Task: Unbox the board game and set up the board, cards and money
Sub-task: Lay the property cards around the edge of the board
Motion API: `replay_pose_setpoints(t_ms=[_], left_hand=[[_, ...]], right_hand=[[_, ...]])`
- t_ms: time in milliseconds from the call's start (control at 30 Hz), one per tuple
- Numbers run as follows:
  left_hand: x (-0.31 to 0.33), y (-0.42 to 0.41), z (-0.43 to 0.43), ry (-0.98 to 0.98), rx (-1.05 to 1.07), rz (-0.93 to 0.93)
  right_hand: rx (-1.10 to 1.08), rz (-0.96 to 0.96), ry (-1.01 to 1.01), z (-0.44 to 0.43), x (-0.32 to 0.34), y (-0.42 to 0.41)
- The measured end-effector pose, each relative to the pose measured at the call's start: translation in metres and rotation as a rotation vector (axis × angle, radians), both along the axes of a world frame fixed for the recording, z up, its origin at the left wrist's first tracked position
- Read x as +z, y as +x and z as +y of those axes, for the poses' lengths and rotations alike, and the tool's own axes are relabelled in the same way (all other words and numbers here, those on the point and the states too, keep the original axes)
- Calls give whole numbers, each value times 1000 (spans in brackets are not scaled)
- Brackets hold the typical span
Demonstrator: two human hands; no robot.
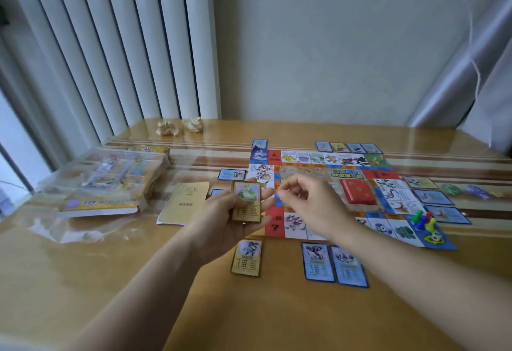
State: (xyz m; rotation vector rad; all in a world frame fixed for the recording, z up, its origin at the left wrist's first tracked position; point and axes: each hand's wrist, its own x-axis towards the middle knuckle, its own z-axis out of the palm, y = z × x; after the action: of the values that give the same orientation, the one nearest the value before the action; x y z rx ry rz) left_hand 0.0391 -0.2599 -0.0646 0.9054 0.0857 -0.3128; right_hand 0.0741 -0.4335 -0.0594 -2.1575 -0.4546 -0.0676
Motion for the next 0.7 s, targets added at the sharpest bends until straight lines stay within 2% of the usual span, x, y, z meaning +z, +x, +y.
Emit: replay_pose_setpoints(t_ms=[200, 333, 500, 600, 700], left_hand=[[5, 0, -24, 126, -113, -161], [18, 11, -40, 222, -86, -272], [38, 24, -58, 356, -82, -399], [44, 32, -66, 402, -59, -412], [38, 34, -71, 495, -112, -378]], right_hand=[[45, 205, 121, -27, 32, 0], [49, 209, 149, -39, 52, 3], [-37, 126, 124, -49, 66, 12], [-103, 78, 131, -60, 69, 19], [-74, 148, 110, -69, 63, 19]])
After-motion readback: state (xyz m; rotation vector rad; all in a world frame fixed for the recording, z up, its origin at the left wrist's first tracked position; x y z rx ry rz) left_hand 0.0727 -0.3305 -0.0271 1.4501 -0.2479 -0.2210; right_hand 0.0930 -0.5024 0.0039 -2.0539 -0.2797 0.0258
